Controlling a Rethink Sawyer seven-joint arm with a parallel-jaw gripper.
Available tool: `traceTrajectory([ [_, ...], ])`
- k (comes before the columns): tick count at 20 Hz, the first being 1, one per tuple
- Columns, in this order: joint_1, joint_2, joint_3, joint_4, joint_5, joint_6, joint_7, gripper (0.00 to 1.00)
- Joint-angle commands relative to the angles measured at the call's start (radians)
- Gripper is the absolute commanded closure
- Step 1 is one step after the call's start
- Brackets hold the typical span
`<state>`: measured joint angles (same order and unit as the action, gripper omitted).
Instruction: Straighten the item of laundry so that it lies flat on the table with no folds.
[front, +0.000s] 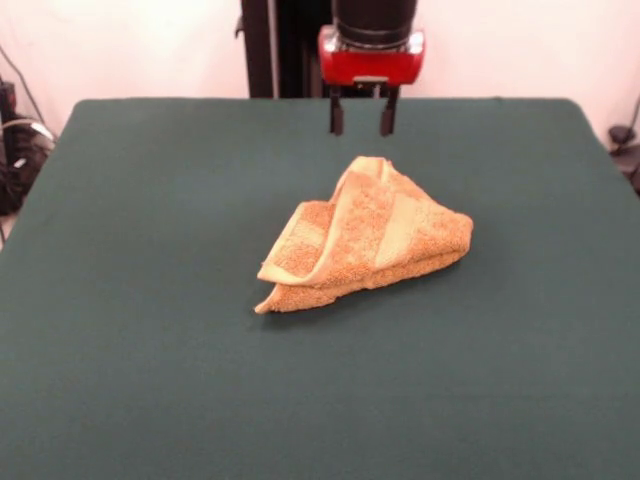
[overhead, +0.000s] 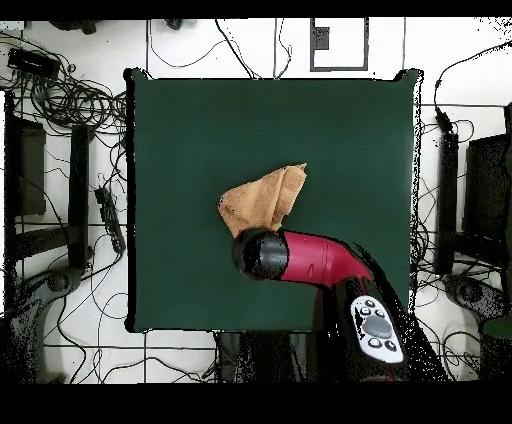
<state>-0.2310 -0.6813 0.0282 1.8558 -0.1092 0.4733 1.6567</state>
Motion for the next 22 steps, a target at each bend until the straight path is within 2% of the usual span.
traceTrajectory([
  [1, -0.021, 0.154, 0.1, -0.191, -0.022, 0.091, -0.007, 0.0],
  [5, -0.016, 0.218, 0.116, -0.246, -0.019, 0.063, 0.011, 0.0],
  [11, -0.027, 0.256, 0.142, -0.284, -0.016, 0.04, 0.005, 0.0],
  [14, -0.029, 0.261, 0.149, -0.282, -0.014, 0.033, 0.011, 0.0],
  [22, -0.021, 0.337, 0.167, -0.247, 0.005, -0.121, 0.099, 0.0],
])
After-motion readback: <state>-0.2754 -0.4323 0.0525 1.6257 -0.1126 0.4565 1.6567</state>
